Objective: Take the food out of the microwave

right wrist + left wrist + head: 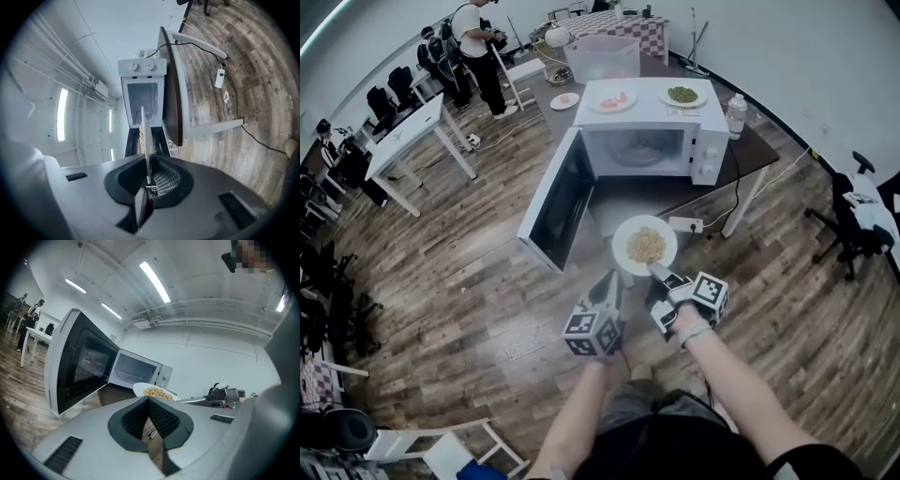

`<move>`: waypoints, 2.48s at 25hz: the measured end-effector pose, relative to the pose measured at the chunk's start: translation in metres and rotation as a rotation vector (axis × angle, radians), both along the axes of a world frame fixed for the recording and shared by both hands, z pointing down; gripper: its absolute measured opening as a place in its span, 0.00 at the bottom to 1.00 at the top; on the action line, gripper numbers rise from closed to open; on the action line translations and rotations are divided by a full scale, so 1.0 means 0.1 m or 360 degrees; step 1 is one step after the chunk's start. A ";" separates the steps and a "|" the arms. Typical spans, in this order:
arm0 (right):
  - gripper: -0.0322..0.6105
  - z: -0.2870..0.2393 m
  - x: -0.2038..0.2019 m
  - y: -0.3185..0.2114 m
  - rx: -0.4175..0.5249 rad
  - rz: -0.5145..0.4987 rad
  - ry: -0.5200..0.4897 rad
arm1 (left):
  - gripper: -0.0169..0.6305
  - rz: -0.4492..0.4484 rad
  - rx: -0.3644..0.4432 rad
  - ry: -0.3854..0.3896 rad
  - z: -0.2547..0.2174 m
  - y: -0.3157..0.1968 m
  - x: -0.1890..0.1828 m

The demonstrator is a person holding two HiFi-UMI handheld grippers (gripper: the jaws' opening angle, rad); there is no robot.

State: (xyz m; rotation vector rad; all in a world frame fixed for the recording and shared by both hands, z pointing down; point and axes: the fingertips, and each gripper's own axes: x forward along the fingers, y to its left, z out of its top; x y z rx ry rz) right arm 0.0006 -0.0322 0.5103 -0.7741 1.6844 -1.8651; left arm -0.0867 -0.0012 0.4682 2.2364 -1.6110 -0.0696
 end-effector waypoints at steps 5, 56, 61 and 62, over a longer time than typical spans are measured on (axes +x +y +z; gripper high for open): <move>0.09 0.01 0.13 0.18 -0.0004 0.0006 0.0006 | 0.03 0.0012 -0.0012 0.0007 0.02 0.18 0.12; 0.08 0.08 1.05 2.06 -0.0005 -0.0113 -0.0026 | 0.03 0.0188 0.0088 0.0091 -0.63 2.14 0.79; 0.08 0.10 1.15 2.06 -0.0014 -0.0115 -0.0035 | 0.03 0.0074 0.0088 -0.0026 -0.52 2.42 0.49; 0.08 0.11 1.16 2.04 -0.0015 -0.0114 -0.0039 | 0.03 0.0037 0.0075 -0.0028 -0.48 2.43 0.42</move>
